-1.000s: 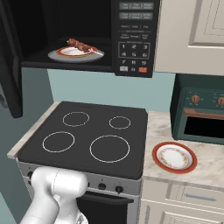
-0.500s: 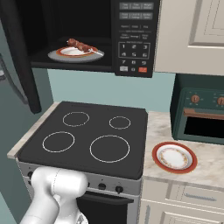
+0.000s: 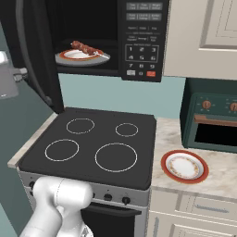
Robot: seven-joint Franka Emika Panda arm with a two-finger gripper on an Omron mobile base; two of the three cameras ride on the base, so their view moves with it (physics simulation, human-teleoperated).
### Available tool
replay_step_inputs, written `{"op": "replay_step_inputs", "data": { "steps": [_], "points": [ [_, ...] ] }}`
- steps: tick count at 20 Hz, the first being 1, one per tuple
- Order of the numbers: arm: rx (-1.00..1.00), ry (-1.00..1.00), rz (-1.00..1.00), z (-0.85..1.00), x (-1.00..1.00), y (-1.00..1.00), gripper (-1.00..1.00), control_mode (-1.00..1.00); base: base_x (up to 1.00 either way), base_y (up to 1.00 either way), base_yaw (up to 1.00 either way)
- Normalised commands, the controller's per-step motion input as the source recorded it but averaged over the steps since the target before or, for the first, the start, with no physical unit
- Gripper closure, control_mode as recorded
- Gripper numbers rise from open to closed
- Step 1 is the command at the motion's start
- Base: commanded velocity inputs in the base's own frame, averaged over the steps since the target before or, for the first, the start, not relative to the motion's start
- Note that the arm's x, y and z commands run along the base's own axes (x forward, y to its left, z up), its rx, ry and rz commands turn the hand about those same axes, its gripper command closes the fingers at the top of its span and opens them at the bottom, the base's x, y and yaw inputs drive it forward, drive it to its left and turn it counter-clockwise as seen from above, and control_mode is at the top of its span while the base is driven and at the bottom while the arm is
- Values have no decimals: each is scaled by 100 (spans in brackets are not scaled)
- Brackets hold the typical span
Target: Pick the kebab skewer from the counter and place it in the microwave. Then turn on the microwave.
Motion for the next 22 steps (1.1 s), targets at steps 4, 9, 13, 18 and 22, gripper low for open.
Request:
{"op": "replay_step_inputs", "data": {
  "steps": [4,9,13,18,22],
  "points": [
    [0,0,0,3,38,-32,100,-100,0,0,0],
    [0,0,0,2,42,-23,100,-100,0,0,0],
    [0,0,0,5,47,-15,100,-100,0,0,0],
    [0,0,0,4,50,-3,100,-100,0,0,0],
    [0,0,0,3,54,0,100,-100,0,0,0]
  ]
}}
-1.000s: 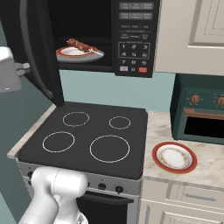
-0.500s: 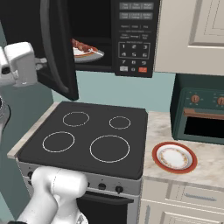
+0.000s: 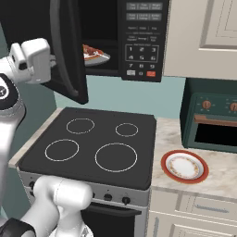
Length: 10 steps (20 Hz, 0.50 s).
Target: Pick the kebab skewer from the counter and place it in the microwave. Then turn on the microwave.
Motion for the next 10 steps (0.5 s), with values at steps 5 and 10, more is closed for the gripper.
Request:
{"op": "replay_step_inputs", "data": {
  "steps": [5,10],
  "points": [
    [0,1,0,0,68,0,100,-100,0,0,0],
    [0,0,1,3,66,0,100,-100,0,0,0]
  ]
}}
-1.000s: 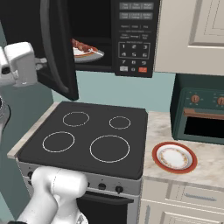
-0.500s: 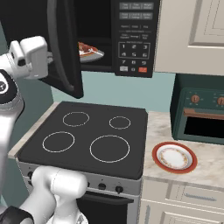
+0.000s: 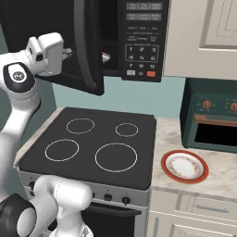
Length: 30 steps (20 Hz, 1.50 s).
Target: Pick the kebab skewer from the counter and place it in the microwave. Then turn on the microwave.
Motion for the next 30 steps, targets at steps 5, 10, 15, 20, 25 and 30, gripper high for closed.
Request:
{"op": "replay_step_inputs", "data": {
  "steps": [5,10,15,20,25,30],
  "points": [
    [0,0,1,6,64,0,100,-100,0,0,0],
    [0,0,2,9,55,0,100,-100,0,0,0],
    [6,0,5,26,40,0,100,-100,0,0,0],
    [9,0,5,26,36,0,100,-100,0,0,0],
    [11,0,8,18,22,0,100,-100,0,0,0],
    [11,0,9,2,29,-5,100,-100,0,0,0]
  ]
}}
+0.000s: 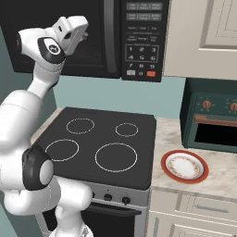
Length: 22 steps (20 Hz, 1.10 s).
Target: Pick the kebab skewer from the counter and place it in the microwave. Then turn on the microwave.
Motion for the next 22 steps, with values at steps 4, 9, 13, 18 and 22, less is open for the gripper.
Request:
{"op": "replay_step_inputs", "data": {
  "steps": [4,9,13,18,22],
  "points": [
    [8,0,9,3,8,-1,100,-100,0,0,0],
    [5,0,8,12,-12,-2,100,-100,0,0,0],
    [5,0,7,14,-35,-13,100,-100,0,0,0],
    [6,0,4,3,-50,-18,100,-100,0,0,0],
    [8,6,2,0,-48,-21,100,-100,0,0,0]
  ]
}}
